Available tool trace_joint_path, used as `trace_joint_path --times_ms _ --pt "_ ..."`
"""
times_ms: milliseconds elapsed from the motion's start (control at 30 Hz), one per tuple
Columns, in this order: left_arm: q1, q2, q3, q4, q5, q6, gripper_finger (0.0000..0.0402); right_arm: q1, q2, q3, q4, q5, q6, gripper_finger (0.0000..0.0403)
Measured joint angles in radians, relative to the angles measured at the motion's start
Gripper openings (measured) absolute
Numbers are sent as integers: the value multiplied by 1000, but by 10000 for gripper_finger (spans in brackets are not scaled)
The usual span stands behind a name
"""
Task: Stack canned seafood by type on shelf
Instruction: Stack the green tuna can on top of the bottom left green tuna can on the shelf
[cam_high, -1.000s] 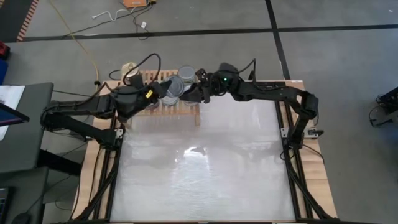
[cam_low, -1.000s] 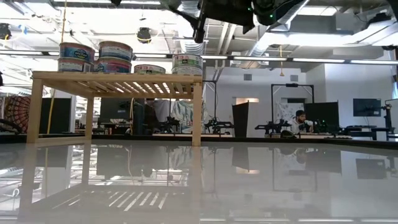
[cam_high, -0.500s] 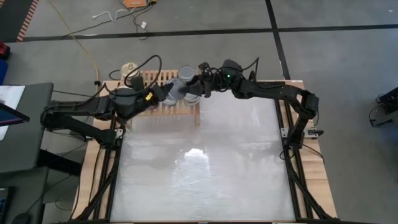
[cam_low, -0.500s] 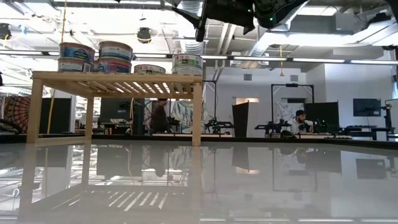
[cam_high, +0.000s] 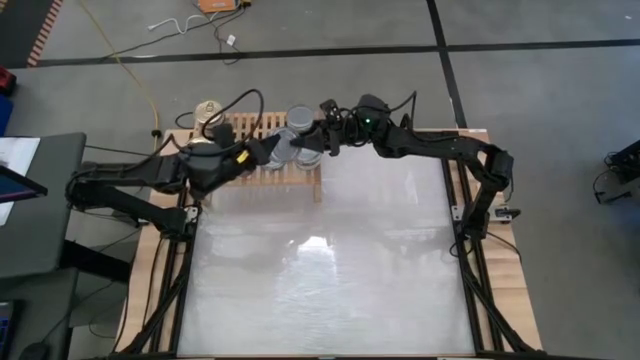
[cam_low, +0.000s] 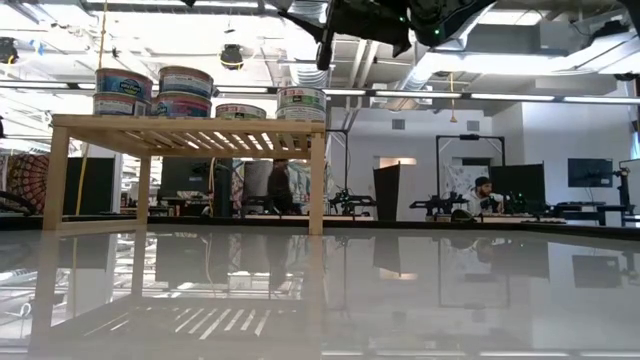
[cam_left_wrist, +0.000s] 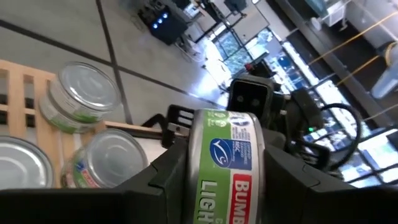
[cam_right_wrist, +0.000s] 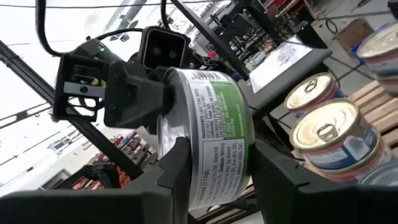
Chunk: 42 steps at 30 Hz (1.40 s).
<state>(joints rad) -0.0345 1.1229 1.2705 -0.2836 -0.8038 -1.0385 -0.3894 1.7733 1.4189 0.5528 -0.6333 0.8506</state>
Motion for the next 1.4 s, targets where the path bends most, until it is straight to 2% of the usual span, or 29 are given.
trace_joint_path --times_ms 200,733,933,1200,1400 --pt "0 5 -2 -1 14 24 177 -3 0 2 2 3 -14 158" --pt "3 10 -2 -46 13 6 180 9 0 2 -9 -18 -11 156" --pt "3 4 -2 -59 21 73 180 5 0 2 -27 -20 -13 156" --pt "3 -55 -2 -63 -20 161 180 -26 -4 2 -82 -26 -9 156" --pt "3 -73 -2 -71 -26 167 180 -48 -5 2 -126 -38 -6 156"
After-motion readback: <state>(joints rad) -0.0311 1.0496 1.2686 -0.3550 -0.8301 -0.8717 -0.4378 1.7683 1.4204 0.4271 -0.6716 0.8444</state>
